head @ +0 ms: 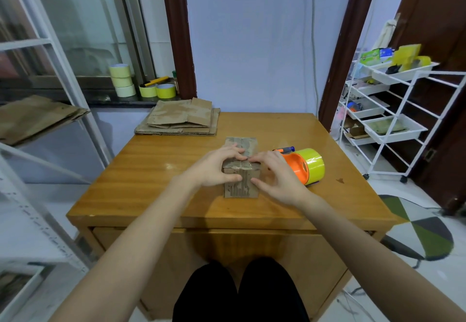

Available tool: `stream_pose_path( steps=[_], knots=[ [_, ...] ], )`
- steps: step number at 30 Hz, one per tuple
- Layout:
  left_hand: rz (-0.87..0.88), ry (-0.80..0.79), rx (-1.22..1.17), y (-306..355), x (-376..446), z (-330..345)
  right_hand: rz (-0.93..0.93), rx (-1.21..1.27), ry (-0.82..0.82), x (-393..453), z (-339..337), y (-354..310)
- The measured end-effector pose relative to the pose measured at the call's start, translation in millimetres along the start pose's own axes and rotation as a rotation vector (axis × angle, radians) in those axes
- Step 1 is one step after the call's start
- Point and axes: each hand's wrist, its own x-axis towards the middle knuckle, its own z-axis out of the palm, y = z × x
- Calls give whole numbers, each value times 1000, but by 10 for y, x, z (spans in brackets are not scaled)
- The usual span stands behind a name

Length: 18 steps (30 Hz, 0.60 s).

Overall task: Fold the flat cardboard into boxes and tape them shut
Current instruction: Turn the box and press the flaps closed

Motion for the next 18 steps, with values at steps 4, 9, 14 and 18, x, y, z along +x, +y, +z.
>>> stream_pose_path(
  steps=[4,9,14,18],
  knots=[
    [-24,3,38,35,-16,22,-8,-8,12,9,-32,-32],
    [17,142,-21,18,-60,168,-30,-10,89,27,34,-22],
    [21,193,-86,7,-67,197,13,53,90,41,8,-32],
    [-34,178,-109,22,-63,174,186,287,102,93,-106,-94]
  ],
)
